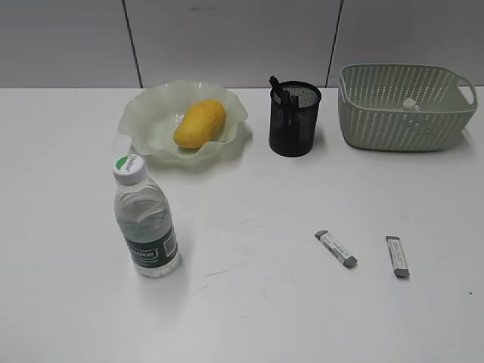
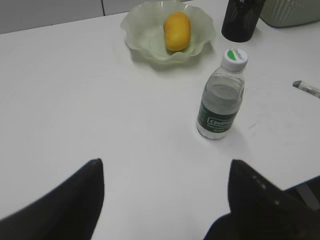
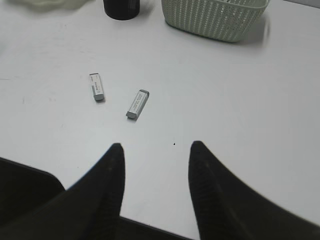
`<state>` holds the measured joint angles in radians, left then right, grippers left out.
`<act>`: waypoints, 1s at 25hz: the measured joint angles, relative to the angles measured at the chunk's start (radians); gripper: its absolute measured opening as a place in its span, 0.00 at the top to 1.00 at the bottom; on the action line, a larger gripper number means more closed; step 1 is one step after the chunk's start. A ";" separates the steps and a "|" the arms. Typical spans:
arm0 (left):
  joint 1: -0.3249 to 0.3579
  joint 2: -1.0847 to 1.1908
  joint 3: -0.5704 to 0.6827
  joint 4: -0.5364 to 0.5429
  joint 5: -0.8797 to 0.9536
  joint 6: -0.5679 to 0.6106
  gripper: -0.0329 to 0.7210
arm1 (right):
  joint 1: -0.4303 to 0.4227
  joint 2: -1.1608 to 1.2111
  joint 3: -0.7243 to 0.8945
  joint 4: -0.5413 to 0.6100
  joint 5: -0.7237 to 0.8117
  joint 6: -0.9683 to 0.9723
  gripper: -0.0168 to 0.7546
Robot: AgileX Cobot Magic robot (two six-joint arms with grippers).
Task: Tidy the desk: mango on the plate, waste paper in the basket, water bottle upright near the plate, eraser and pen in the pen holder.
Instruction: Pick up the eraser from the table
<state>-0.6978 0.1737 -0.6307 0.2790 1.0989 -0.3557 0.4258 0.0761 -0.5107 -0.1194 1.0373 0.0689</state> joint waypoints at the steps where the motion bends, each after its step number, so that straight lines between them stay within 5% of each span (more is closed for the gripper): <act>1: 0.000 -0.054 0.012 -0.005 0.026 0.001 0.19 | 0.000 0.000 0.000 0.000 0.000 0.000 0.53; 12: 0.000 -0.170 0.092 -0.042 -0.027 0.088 0.28 | 0.000 0.058 -0.002 0.000 -0.007 0.000 0.53; 18: 0.004 -0.175 0.092 -0.042 -0.031 0.091 0.32 | 0.000 0.310 -0.058 -0.013 -0.139 0.023 0.53; 21: 0.065 -0.179 0.092 -0.042 -0.032 0.091 0.32 | 0.000 0.575 -0.106 -0.038 -0.225 0.117 0.53; 25: 0.240 -0.179 0.092 -0.042 -0.034 0.091 0.32 | 0.000 0.989 -0.198 -0.065 -0.373 0.200 0.52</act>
<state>-0.4580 -0.0053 -0.5386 0.2371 1.0651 -0.2652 0.4258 1.0651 -0.7083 -0.1846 0.6640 0.2685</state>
